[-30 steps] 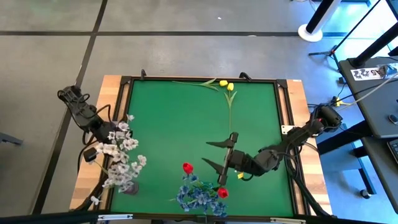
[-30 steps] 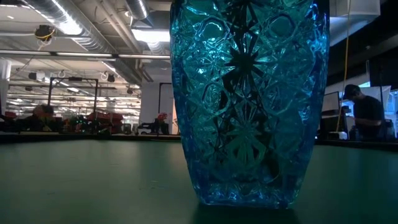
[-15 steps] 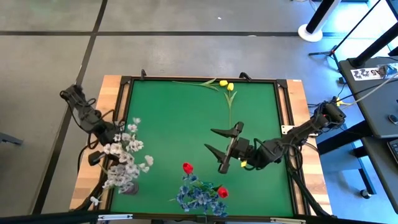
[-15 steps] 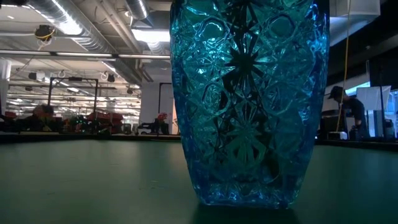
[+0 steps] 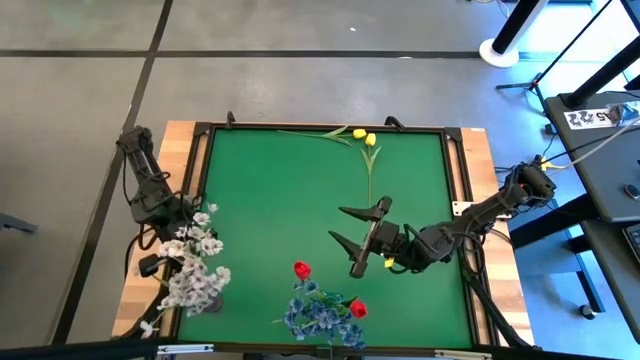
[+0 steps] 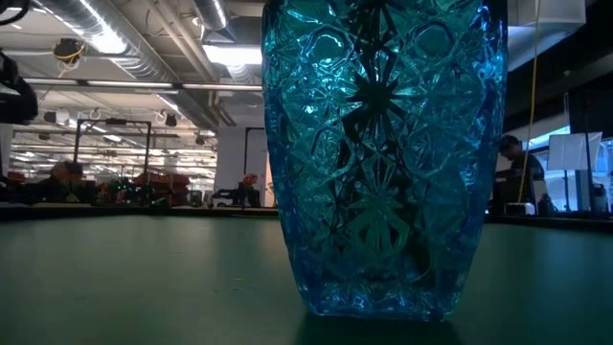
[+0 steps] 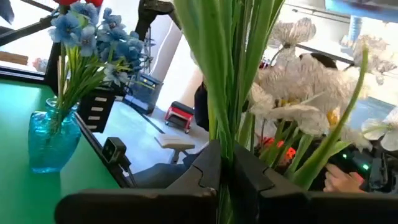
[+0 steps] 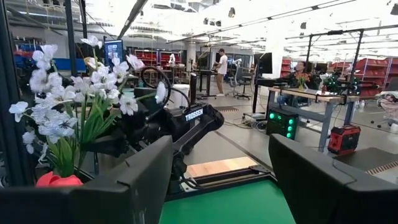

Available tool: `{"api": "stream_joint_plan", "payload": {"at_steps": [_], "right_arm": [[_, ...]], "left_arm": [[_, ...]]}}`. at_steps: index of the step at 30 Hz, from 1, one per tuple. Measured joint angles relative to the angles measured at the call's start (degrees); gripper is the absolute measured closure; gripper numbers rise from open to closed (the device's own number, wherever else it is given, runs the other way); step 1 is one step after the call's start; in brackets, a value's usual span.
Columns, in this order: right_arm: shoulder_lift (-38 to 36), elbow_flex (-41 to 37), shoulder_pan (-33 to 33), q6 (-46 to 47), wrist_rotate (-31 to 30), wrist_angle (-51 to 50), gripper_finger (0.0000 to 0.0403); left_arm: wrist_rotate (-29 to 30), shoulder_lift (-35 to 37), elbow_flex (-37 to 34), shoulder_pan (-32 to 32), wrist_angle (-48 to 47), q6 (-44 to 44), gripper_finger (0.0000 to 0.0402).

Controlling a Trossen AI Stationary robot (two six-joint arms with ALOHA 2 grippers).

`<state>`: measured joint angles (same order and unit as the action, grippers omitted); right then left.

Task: Sort flowers into vase by color
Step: Put the white flower into the purple vase

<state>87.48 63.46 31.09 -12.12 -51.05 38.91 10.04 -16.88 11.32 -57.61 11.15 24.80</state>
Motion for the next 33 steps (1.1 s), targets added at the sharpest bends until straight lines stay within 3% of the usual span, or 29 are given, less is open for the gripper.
{"api": "stream_joint_plan", "payload": {"at_steps": [10,17,27,33], "right_arm": [[0.0,0.0,0.0,-0.02,0.0,-0.03,0.0139],[-0.01,0.0,0.0,-0.01,0.0,-0.16,0.0139],[0.0,0.0,0.0,0.01,-0.43,-1.44,0.0139],[0.0,0.0,0.0,0.02,-0.85,-1.52,0.0139]], "left_arm": [[4.57,0.0,-6.78,-4.71,13.17,-8.71,0.039],[4.4,0.0,-7.09,-6.32,14.12,-16.15,0.039],[8.85,-0.41,-10.38,-6.26,20.39,-24.19,0.039],[10.75,-2.1,-10.94,-2.92,22.0,-25.55,0.039]]}}
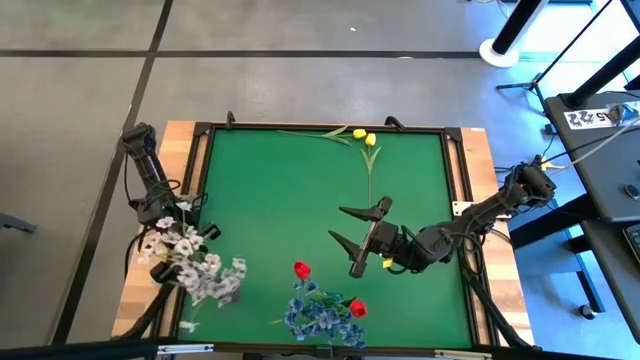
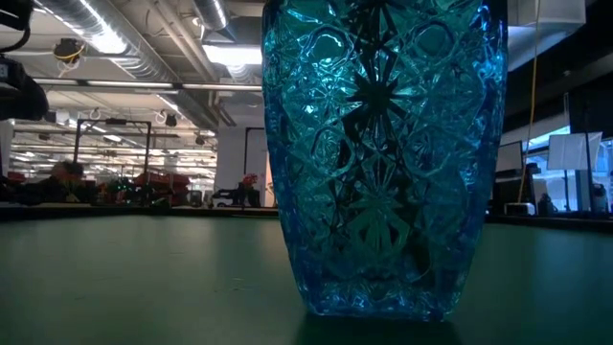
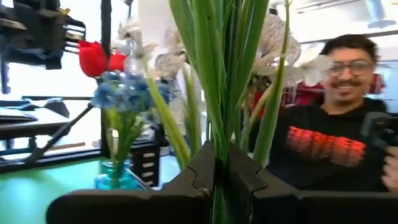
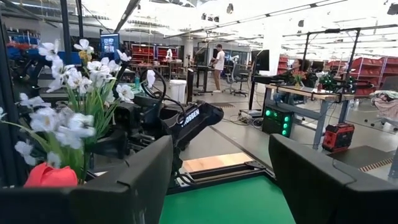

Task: Sort flowers into vase by color
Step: Put the white flower into the purple vase

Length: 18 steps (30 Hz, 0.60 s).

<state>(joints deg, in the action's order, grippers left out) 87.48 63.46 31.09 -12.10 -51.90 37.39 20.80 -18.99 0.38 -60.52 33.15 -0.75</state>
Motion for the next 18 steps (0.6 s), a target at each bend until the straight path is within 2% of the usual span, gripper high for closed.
{"api": "stream_joint_plan", "payload": {"at_steps": [7,18], "right_arm": [[0.0,0.0,0.0,-0.09,0.0,0.02,0.0139],[0.0,0.0,0.0,-0.13,0.02,-0.46,0.0139]], "left_arm": [[-1.18,-3.03,0.02,5.12,0.62,0.58,0.039],[-4.8,-14.09,0.07,11.75,10.5,1.85,0.039]]}}
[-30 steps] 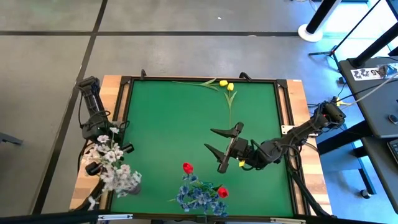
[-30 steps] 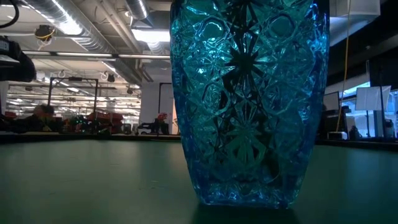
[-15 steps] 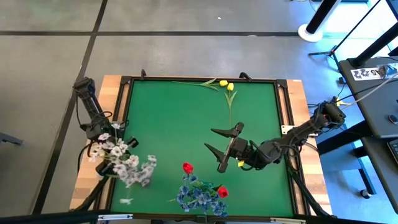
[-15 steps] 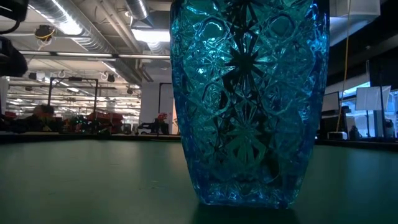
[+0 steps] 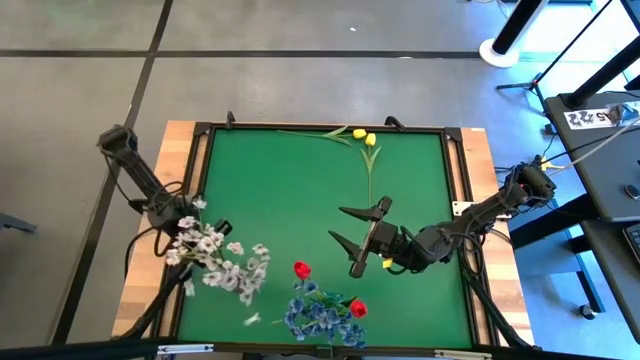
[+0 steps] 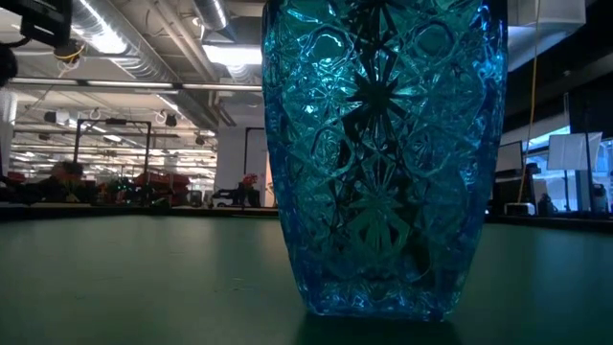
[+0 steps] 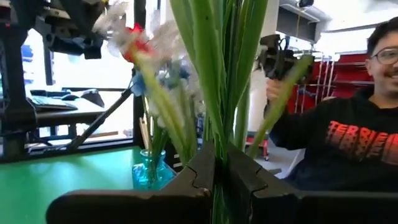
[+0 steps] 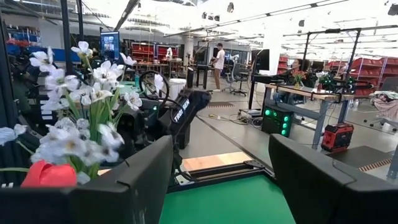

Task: Sort flowers into vase by color
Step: Put the white flower into the purple vase

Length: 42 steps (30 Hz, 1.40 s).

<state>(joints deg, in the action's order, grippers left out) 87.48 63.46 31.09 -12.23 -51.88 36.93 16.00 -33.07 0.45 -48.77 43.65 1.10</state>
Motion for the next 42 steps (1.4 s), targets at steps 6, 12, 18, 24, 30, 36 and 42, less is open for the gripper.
{"api": "stream_joint_plan", "payload": {"at_steps": [6,12,18,24,30,36,42], "right_arm": [[0.0,0.0,0.0,0.0,0.0,-0.13,0.0139],[0.0,0.0,0.0,0.0,0.0,-1.07,0.0139],[0.0,0.0,0.0,0.04,0.0,-1.09,0.0139],[-1.13,0.02,0.0,0.0,0.18,-1.75,0.0139],[-1.98,0.04,0.0,0.46,0.43,-3.73,0.0139],[-2.78,0.04,-1.62,5.23,0.38,-11.96,0.0139],[-3.42,0.04,-7.38,14.08,4.02,-22.25,0.0139]], "left_arm": [[-2.73,-6.21,0.02,0.61,1.8,3.87,0.039],[-2.28,-9.44,0.02,0.61,1.99,4.57,0.039],[1.3,-9.95,0.91,0.61,0.62,7.01,0.0356],[2.53,-9.18,9.2,0.68,-18.7,13.13,0.0298],[2.68,-9.19,21.69,0.71,-45.42,20.97,0.0262],[2.34,-9.18,33.42,0.23,-64.55,27.31,0.0254],[0.43,-9.17,39.86,0.24,-75.18,32.21,0.0254]]}}
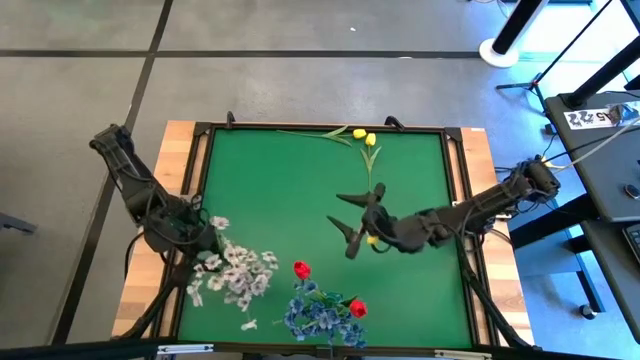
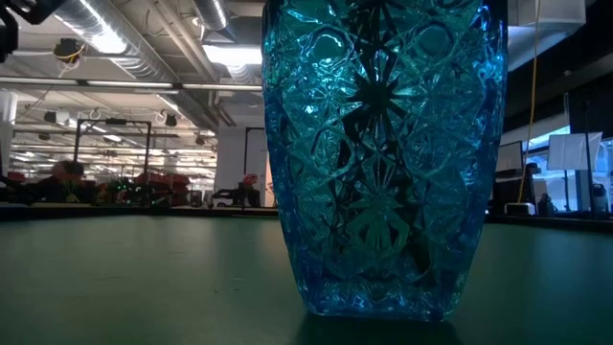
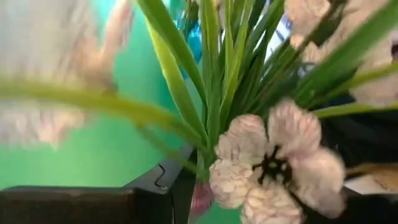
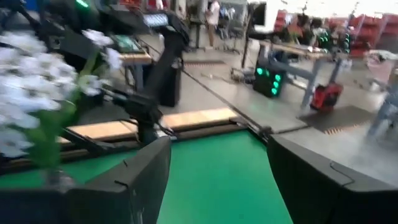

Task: Sort flowers into vase by color
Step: Put the white flower into the purple vase, then put the bottom yellow flower into the purple vase

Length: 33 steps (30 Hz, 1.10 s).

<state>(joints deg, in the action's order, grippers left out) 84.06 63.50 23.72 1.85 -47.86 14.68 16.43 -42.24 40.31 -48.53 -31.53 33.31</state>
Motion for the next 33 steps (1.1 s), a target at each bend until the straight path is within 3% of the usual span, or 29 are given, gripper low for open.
{"api": "stream_joint_plan", "payload": {"at_steps": [8,16,19,26,30,33], "right_arm": [[-0.51,0.0,-9.4,9.6,-0.72,-13.95,0.0139],[-0.49,-0.04,-22.34,34.35,0.41,-38.47,0.0139],[0.48,-1.62,-27.54,40.87,1.26,-42.6,0.0139],[5.61,-9.7,-38.12,45.73,6.83,-37.77,0.0139],[11.18,-13.91,-42.42,45.94,11.37,-30.53,0.0139],[15.99,-15.82,-43.42,44.45,10.18,-24.49,0.0147]], "left_arm": [[-4.35,0.04,3.85,0.0,-10.35,8.6,0.0254],[-5.35,-0.02,3.85,0.0,-18.51,18.24,0.0254],[-6.86,-0.02,3.85,0.0,-22.93,23.24,0.0254],[-5.09,-0.05,3.85,-0.02,-31.59,28.08,0.0254],[1.11,-0.02,3.85,0.37,-34.98,28.07,0.0254],[7.68,0.0,3.85,1.56,-36.5,28.05,0.0254]]}}
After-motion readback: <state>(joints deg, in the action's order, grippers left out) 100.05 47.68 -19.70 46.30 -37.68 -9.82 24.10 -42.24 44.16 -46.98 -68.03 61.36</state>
